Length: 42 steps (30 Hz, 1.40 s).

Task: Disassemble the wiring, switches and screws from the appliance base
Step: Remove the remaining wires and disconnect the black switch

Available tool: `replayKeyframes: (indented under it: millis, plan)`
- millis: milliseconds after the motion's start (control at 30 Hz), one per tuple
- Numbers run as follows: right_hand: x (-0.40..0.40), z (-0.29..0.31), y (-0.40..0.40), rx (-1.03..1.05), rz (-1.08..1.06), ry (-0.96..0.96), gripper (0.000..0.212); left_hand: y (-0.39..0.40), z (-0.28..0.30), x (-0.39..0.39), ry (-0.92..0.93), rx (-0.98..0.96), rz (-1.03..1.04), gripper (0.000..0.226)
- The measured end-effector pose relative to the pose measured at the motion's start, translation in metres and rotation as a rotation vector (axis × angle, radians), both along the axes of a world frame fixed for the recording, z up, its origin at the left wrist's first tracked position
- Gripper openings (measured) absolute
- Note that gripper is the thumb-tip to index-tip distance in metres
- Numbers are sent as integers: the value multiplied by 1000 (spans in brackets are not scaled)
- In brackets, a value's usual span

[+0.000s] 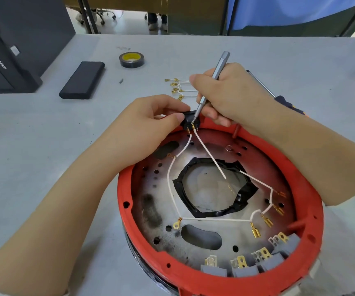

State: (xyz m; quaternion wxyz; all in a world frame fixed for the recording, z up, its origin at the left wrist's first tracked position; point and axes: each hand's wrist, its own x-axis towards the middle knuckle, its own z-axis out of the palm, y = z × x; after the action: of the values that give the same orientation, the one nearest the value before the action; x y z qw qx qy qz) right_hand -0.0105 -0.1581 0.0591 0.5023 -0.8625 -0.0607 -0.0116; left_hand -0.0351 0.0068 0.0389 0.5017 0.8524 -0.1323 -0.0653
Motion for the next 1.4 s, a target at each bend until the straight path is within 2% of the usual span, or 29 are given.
replayKeyframes:
  millis: [400,700,833,1000,1133,1333,1400]
  plan:
    - [-5,-3,-2,180,36,-55,38,1,0,1,-14,21,5,18]
    - [-12,-7,1,57,12,-205,41,0,0,0,-9,-7,8,18]
    - [-8,-3,3,40,2,-128,38,1,0,0,-7,-8,12,17]
    - [-5,0,3,140,35,-15,35,1,-2,1,-7,-10,5,17]
    - [-6,-1,4,184,43,-15,32,2,-2,2,-18,-11,3,18]
    - [-8,-5,0,302,9,-32,42,2,-3,2,-22,-26,-4,18]
    - [-9,-5,0,262,-3,-76,40,2,-3,3,-35,-9,-2,18]
